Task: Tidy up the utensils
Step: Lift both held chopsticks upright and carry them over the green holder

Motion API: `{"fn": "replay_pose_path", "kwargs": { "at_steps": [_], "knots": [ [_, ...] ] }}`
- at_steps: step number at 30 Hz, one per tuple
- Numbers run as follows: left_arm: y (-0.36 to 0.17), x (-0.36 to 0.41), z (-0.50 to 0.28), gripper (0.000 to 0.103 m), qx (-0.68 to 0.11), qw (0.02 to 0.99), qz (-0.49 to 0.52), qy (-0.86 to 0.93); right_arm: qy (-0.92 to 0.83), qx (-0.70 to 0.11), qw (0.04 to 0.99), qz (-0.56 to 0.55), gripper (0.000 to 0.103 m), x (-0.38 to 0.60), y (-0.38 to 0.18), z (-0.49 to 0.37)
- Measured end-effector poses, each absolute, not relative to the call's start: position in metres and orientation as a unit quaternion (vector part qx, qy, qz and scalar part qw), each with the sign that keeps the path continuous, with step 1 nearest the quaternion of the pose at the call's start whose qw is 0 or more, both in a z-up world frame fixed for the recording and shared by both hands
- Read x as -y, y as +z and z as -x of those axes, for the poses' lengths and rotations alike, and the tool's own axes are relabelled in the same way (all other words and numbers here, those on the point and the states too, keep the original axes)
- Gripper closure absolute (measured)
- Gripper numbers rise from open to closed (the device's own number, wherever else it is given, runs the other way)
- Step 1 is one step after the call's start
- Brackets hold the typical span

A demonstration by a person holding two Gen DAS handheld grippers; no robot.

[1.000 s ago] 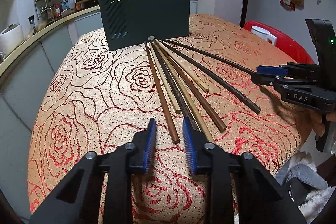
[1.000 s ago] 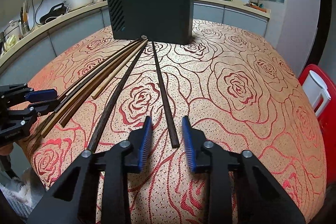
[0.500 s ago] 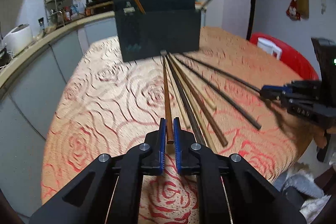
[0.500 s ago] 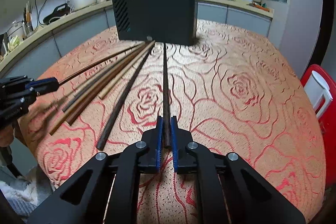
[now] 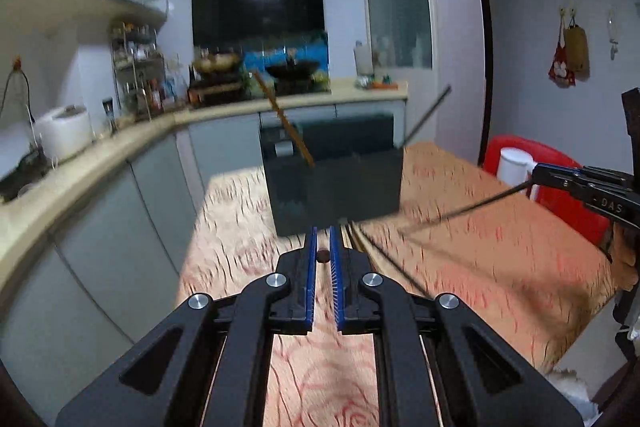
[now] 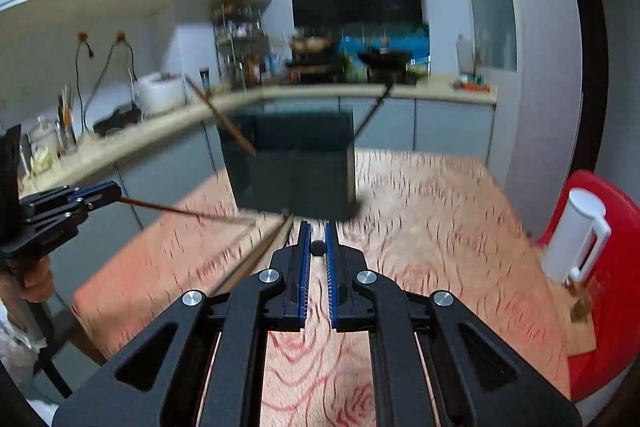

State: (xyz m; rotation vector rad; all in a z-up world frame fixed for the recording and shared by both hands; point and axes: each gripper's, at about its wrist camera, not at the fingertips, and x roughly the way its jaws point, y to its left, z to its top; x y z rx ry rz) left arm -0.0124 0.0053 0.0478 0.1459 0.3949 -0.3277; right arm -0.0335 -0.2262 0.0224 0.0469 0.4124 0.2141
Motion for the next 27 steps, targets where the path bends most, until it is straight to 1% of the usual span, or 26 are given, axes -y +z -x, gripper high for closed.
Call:
{"fn": "replay_pose_path", "kwargs": {
  "at_steps": [3,7,18,27],
  "knots": [
    [0.069,-0.003,0.007,0.097,-0.172,0.969,-0.072,-0.16,0.112,-0.183,0.976,-0.03,0.095,0.227,0.039,0.03],
    [0.086,-0.003,-0.007,0.097,-0.165,0.971,-0.065,-0.159,0.116,-0.173,0.977,-0.035,0.095,0.228,0.052,0.02],
    [0.117,0.006,-0.039,0.097,-0.17,0.97,-0.06,-0.166,0.126,-0.195,0.97,-0.071,0.095,0.239,0.087,-0.025],
    [0.139,0.011,-0.057,0.097,-0.169,0.972,-0.065,-0.152,0.119,-0.191,0.972,-0.07,0.095,0.237,0.124,-0.045]
  ]
}}
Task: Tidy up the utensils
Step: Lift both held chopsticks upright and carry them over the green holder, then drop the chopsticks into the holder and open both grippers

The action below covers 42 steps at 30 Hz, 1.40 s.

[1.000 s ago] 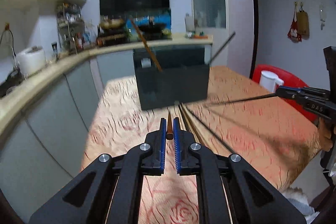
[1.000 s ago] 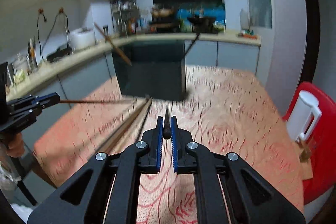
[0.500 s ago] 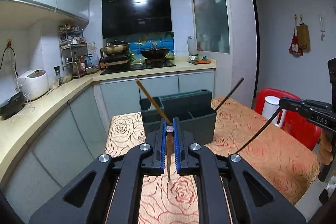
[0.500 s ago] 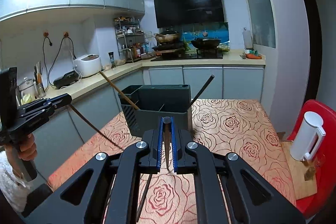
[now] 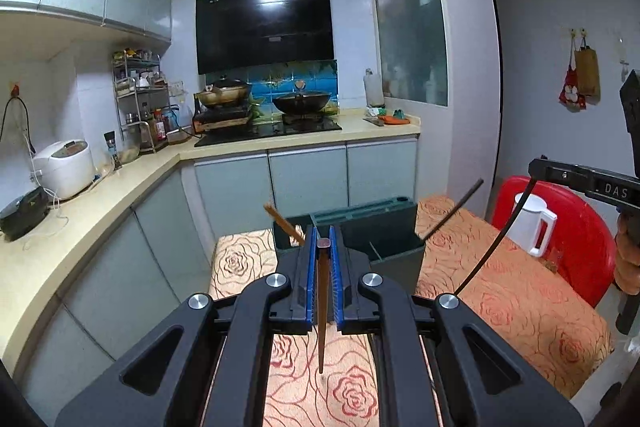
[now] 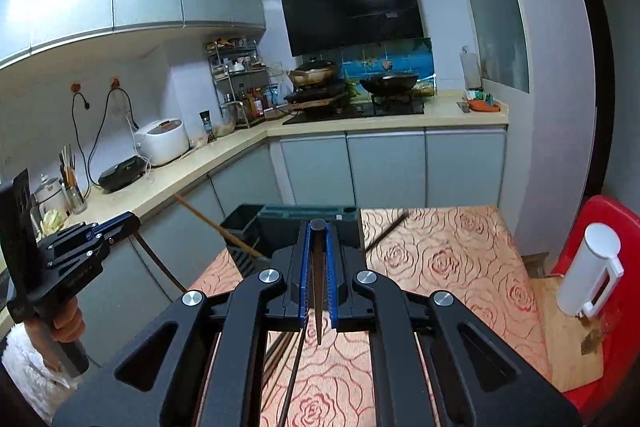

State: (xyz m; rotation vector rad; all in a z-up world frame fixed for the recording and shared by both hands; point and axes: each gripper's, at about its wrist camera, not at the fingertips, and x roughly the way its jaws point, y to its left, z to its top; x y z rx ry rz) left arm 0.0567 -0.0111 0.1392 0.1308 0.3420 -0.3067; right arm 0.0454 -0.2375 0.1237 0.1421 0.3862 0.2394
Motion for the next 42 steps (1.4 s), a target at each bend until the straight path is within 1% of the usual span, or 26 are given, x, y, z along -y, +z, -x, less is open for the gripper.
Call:
{"fn": "replay_pose_path", "kwargs": {
  "at_steps": [15,20,24,29,36,42],
  "knots": [
    [0.22,0.041,-0.092,0.096,-0.119,0.977,-0.051,-0.168,0.103,-0.143,0.983,-0.059,0.095,0.229,0.193,-0.076],
    [0.234,0.059,-0.109,0.096,-0.102,0.979,-0.049,-0.169,0.091,-0.144,0.984,-0.051,0.095,0.226,0.199,-0.094],
    [0.226,0.069,-0.134,0.096,-0.109,0.981,-0.04,-0.158,0.078,-0.16,0.983,-0.05,0.095,0.225,0.19,-0.112],
    [0.198,0.074,-0.167,0.096,-0.136,0.98,-0.03,-0.145,0.069,-0.189,0.978,-0.051,0.095,0.227,0.171,-0.132],
    [0.162,0.075,-0.185,0.096,-0.166,0.976,-0.039,-0.138,0.066,-0.229,0.97,-0.039,0.095,0.214,0.135,-0.149],
    [0.15,0.071,-0.19,0.096,-0.174,0.974,-0.044,-0.136,0.068,-0.243,0.967,-0.034,0.095,0.206,0.114,-0.156]
  ]
}}
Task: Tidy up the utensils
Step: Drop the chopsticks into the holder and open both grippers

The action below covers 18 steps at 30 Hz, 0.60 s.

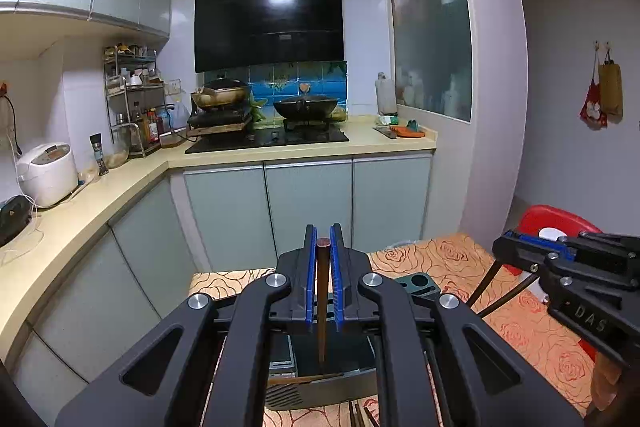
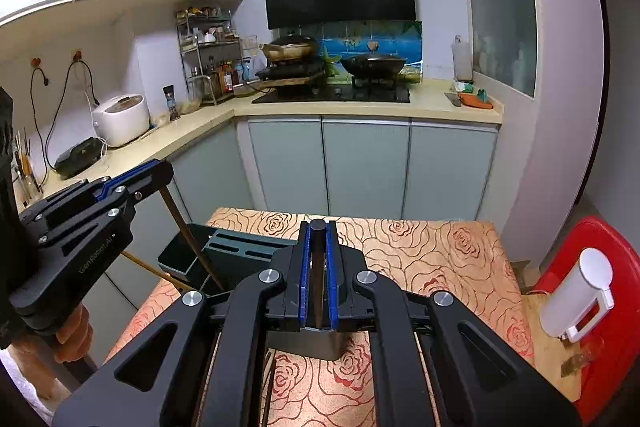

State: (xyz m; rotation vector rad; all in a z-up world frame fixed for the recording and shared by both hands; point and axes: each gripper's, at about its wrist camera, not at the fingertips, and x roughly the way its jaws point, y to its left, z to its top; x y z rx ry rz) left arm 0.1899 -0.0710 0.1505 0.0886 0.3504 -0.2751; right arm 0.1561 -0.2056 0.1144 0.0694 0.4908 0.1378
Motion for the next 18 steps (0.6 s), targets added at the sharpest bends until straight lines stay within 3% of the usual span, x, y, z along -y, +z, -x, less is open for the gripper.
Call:
{"fn": "replay_pose_path", "kwargs": {
  "at_steps": [2,4,5,7,9,18],
  "knots": [
    [0.15,0.069,-0.189,0.085,-0.176,0.974,-0.044,-0.138,0.076,-0.246,0.965,-0.046,0.093,0.207,0.111,-0.158],
    [0.152,0.064,-0.187,0.057,-0.168,0.976,-0.04,-0.133,0.078,-0.246,0.965,-0.048,0.092,0.208,0.111,-0.16],
    [0.153,0.063,-0.186,0.054,-0.165,0.977,-0.039,-0.132,0.077,-0.246,0.965,-0.046,0.091,0.209,0.112,-0.161],
    [0.154,0.058,-0.183,0.046,-0.164,0.977,-0.034,-0.132,0.077,-0.242,0.966,-0.046,0.072,0.208,0.113,-0.16],
    [0.155,0.054,-0.179,0.04,-0.163,0.977,-0.031,-0.131,0.073,-0.237,0.967,-0.052,0.061,0.21,0.114,-0.156],
    [0.153,0.03,-0.156,0.022,-0.156,0.98,-0.012,-0.125,0.057,-0.201,0.977,-0.041,0.05,0.215,0.126,-0.134]
  ]
}}
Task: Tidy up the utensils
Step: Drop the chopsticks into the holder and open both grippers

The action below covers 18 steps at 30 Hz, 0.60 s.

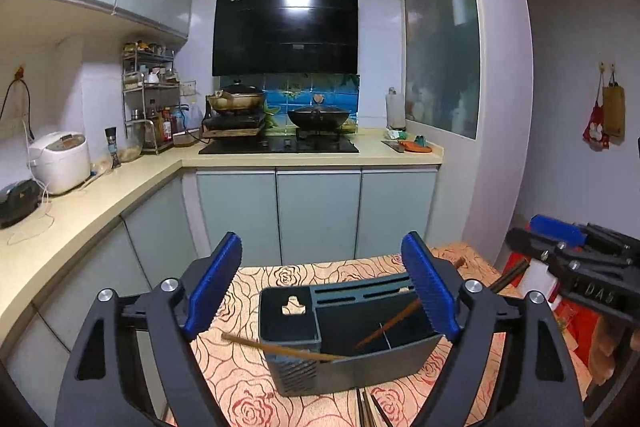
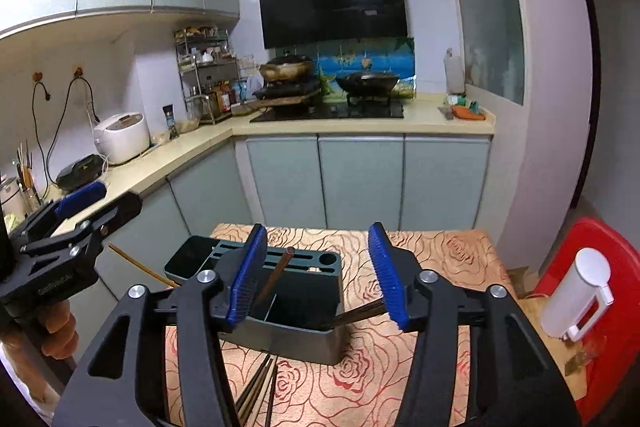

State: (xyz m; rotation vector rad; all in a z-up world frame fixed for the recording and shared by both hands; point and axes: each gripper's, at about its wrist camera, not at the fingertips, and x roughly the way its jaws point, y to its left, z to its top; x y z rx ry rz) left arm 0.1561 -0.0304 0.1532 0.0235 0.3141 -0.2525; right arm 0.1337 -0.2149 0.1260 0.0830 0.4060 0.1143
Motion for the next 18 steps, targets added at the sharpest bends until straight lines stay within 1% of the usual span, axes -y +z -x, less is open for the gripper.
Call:
{"fn": "replay_pose_path", "kwargs": {
  "at_steps": [4,7,18],
  "knots": [
    [0.144,0.023,-0.139,0.019,-0.155,0.98,-0.009,-0.128,0.056,-0.179,0.982,-0.029,0.049,0.217,0.131,-0.115],
    [0.13,0.02,-0.127,0.019,-0.159,0.979,-0.019,-0.13,0.056,-0.169,0.984,-0.02,0.049,0.218,0.128,-0.102],
    [0.079,0.009,-0.088,0.019,-0.184,0.974,-0.037,-0.127,0.051,-0.168,0.984,-0.004,0.049,0.217,0.086,-0.061]
  ]
}}
